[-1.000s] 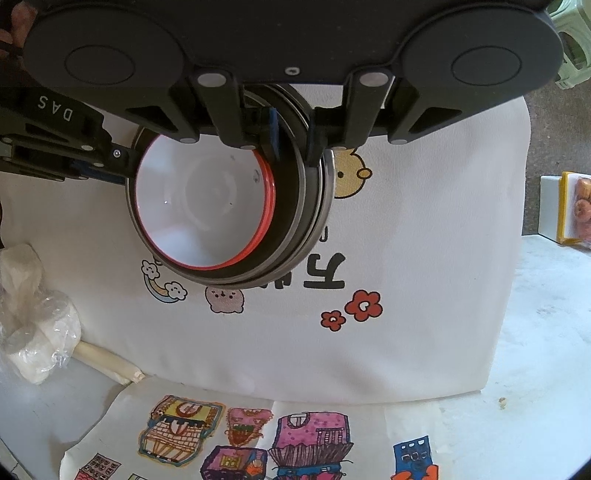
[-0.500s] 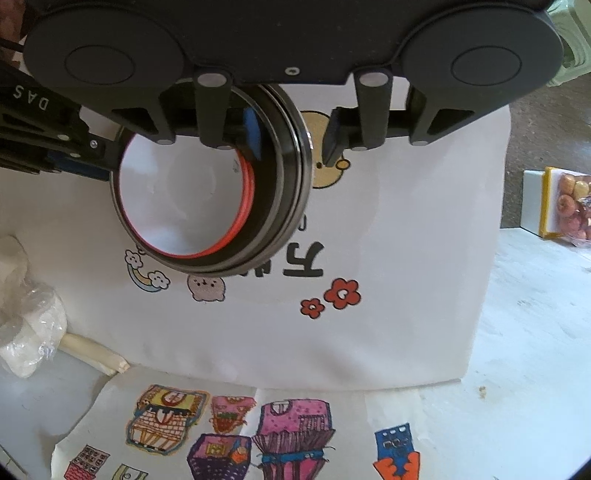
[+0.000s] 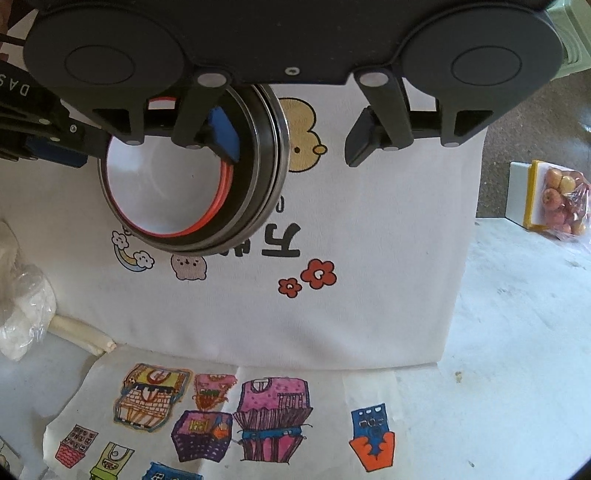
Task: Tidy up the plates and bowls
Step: 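Open both grippers to release the steel bowl on the plates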
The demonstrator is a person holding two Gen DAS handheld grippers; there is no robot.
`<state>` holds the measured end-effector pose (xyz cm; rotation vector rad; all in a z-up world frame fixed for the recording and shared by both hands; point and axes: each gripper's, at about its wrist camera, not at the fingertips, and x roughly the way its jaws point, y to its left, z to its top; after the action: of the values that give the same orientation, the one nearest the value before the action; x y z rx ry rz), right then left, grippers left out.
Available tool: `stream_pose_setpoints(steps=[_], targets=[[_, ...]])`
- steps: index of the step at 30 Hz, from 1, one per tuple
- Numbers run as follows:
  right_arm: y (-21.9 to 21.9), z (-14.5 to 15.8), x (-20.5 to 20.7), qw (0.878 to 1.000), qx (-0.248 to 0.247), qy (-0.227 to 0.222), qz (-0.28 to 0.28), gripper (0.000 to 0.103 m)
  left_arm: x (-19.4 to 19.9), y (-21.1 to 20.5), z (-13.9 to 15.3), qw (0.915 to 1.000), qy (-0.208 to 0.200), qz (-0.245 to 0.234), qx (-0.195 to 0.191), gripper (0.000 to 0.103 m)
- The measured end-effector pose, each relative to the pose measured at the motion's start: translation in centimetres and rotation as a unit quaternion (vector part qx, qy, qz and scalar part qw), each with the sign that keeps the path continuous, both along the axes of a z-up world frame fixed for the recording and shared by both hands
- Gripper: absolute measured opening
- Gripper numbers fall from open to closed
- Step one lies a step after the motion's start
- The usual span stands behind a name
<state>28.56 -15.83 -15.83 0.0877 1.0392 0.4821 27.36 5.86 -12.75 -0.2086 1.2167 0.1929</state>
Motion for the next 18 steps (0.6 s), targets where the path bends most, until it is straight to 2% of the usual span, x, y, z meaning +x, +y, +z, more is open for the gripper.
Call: stream_pose_setpoints(steps=[18], targets=[[-0.7,1.0,-1.1,0.999,-0.01,-0.021,-0.022,0.07,-0.5,0.4,0.7,0.9997,-0.015,0.003,0.021,0.086]])
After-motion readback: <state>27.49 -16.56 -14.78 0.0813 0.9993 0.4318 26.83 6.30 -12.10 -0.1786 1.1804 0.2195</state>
